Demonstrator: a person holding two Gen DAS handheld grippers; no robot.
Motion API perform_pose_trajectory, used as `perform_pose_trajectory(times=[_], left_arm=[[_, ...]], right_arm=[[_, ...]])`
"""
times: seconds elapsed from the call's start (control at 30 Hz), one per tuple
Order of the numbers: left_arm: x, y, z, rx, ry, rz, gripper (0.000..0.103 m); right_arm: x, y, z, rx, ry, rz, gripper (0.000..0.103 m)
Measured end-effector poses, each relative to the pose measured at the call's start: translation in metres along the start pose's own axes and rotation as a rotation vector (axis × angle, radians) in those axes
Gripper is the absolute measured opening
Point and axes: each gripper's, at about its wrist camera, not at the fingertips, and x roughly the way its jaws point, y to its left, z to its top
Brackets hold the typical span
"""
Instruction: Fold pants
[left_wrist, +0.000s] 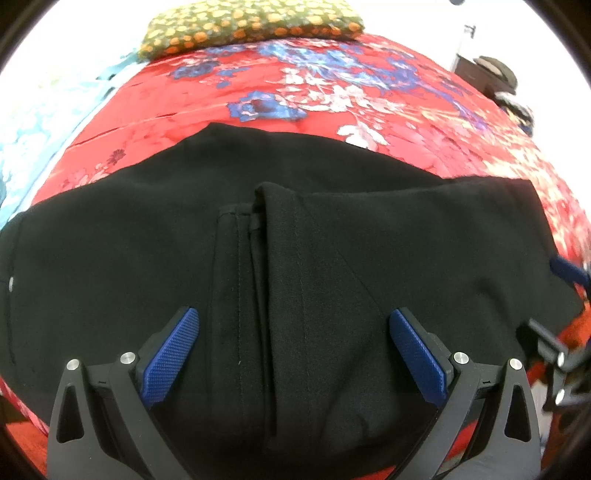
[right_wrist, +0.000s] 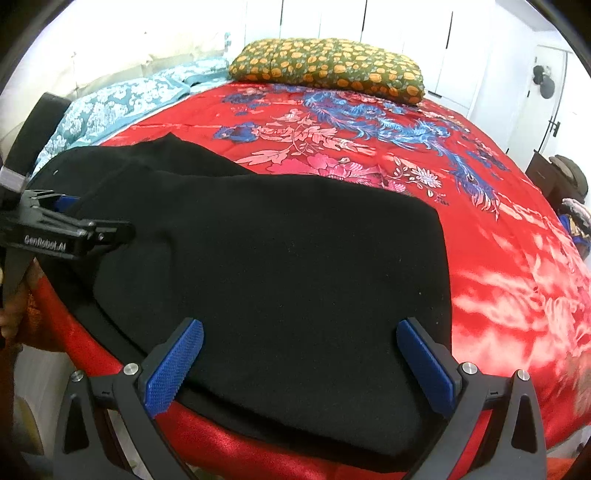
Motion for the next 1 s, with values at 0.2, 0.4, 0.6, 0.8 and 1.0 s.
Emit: perform_pose_trajectory(times=[0.2, 0.4, 0.6, 0.8, 1.0], left_arm=[[-0.052, 0.062, 0.015, -0.197, -0.072, -0.037, 0.101], [-0.111, 0.218, 0.044, -0.451, -0.141, -0.014, 0.102], [-0.064, 0.34, 0.022, -0.609, 0.111, -0.049, 0.101], [-0.009, 0.344, 0.005, -0.583, 0.212, -0.211, 0.102], [-0.003, 0.321, 0.012, -0.517, 0.182, -0.303, 0.093]], right_arm=[[-0.05, -0.017, 0.025, 0.058, -0.106, 0.041, 0.103], [-0.097, -0.037, 0.021, 0.123, -0.14, 0.114, 0.103], [-0.102, -0.034, -0.008, 0.176, -0.095, 0.135, 0.103], [-0.094, -0.022, -0.002, 0.143, -0.07, 0.13, 0.103], [-0.085, 0.005, 0.001, 0.037, -0.049, 0.143, 0.103]])
